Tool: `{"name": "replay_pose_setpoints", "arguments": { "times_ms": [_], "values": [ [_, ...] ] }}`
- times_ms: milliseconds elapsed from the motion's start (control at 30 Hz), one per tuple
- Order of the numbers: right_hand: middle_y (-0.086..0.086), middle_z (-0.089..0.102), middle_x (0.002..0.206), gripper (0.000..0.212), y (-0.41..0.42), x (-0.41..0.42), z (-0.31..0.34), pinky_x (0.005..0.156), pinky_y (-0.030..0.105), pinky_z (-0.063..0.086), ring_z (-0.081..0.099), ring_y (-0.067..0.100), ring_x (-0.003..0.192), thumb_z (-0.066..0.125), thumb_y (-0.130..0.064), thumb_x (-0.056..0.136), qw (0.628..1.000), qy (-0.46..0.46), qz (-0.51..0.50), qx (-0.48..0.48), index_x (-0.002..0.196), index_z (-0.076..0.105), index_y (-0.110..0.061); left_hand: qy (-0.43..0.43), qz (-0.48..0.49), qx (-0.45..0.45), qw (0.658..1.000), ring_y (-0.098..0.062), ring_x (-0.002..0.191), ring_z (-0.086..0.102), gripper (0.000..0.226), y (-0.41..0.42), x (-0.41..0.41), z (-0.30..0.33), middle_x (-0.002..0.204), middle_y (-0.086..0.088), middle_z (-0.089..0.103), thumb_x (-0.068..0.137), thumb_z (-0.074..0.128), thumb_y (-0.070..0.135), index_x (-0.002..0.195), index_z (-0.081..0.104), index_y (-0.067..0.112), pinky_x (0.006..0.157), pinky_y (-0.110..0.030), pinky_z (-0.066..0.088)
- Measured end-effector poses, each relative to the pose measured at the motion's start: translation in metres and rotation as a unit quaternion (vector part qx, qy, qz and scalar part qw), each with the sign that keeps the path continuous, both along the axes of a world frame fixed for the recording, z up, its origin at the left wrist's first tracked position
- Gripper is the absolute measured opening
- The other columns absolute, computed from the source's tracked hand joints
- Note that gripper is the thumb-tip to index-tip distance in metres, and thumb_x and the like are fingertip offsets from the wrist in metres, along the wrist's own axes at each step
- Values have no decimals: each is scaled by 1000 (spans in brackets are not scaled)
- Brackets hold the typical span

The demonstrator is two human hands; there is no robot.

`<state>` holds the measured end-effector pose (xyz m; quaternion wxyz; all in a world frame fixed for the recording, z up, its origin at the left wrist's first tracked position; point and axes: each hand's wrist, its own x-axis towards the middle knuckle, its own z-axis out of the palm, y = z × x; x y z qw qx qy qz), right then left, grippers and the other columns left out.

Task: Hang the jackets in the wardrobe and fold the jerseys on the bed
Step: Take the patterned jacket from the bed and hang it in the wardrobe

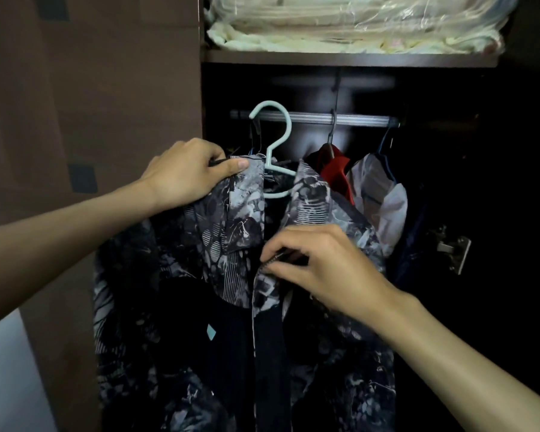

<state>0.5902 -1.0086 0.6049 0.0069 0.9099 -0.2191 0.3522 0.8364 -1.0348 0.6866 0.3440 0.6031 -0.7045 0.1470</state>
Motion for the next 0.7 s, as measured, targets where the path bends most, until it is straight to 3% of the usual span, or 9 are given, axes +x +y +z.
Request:
{"name": "replay_pose_setpoints", "arguments": {
  "times_ms": [100,133,200,333,433,600,700],
  "values": [
    [-23,72,70,11,-7,-3,16,70,8,49,72,1,64,80,-30,88,995,51,-32,75,96,79,-23,2,-14,5,1000,-15,60,52,62,0,3,2,56,2,51,86,46,77,58,50,21,67,-38,42],
    [-23,70,65,9,-10,-2,19,66,5,45,69,3,53,79,-31,87,992,62,-36,100,93,79,-24,-1,-17,7,1000,-15,59,51,64,0,3,2,55,2,50,85,45,78,58,49,20,67,-38,42],
    [-13,75,74,11,-16,0,24,57,7,43,66,10,42,80,-30,87,988,52,-24,143,90,78,-20,-14,-19,6,1000,-16,59,51,65,0,2,2,56,1,51,84,44,79,59,49,19,69,-40,44],
    [8,75,85,15,-27,5,20,36,22,42,69,22,45,82,-25,85,971,-19,-17,238,86,73,-13,-20,-10,2,1000,-16,60,52,65,0,1,3,57,0,52,87,46,77,61,50,18,67,-39,43],
    [15,75,72,18,-32,5,10,44,27,52,66,21,48,86,-24,79,955,-42,-18,292,85,73,-12,-23,-7,6,1000,-17,59,52,67,-1,4,3,57,-1,51,87,46,76,63,51,14,66,-36,39],
    [11,78,93,23,-30,-7,6,65,24,62,76,22,70,81,-4,82,917,16,23,397,104,72,-2,-29,3,19,999,-16,62,54,69,-3,7,2,60,-2,54,86,45,78,67,55,12,67,-36,41],
    [22,75,99,20,-33,-18,15,74,26,63,78,28,83,71,7,89,904,10,47,424,106,67,-1,-25,0,18,1000,-18,62,54,70,-6,9,2,60,-3,54,86,45,78,69,57,11,67,-36,42]
  ]
}}
